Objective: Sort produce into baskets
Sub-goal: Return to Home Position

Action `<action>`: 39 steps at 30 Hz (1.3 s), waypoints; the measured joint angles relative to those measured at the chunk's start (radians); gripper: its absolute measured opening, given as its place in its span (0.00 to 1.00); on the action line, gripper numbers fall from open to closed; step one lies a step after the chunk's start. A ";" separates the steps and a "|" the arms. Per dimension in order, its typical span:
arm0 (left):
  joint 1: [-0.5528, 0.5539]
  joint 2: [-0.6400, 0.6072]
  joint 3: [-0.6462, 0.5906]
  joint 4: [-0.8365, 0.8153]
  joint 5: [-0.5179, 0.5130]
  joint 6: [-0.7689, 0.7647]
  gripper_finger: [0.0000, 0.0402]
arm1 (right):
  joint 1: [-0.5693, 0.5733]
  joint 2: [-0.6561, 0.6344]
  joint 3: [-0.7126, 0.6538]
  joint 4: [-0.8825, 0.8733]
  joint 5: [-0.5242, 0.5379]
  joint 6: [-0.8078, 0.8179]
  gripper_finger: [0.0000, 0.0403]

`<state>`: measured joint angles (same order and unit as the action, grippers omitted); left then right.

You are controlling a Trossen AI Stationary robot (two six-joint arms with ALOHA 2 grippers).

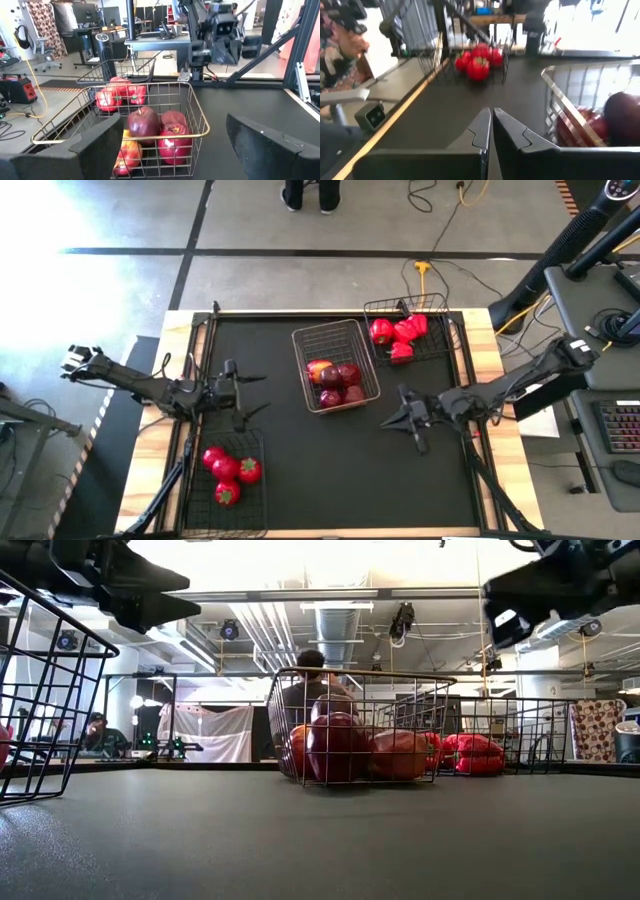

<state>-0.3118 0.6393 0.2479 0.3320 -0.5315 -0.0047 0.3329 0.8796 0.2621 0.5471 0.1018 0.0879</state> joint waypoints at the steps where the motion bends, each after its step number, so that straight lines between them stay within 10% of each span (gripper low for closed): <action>1: 0.000 -0.009 0.000 -0.011 0.000 0.000 0.82 | 0.000 -0.033 -0.011 0.001 0.003 -0.013 0.03; 20: 0.086 -0.135 -0.019 -0.035 0.315 -0.032 0.82 | 0.000 -0.813 -0.249 -0.252 0.037 -0.117 0.03; 39: 0.151 -0.642 -0.133 -0.289 0.339 -0.017 0.82 | 0.000 -0.876 -0.207 -0.432 0.074 -0.079 0.03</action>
<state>-0.1608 -0.0024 0.1145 0.0430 -0.1927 -0.0214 0.3332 0.0034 0.0547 0.1147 0.1757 0.0086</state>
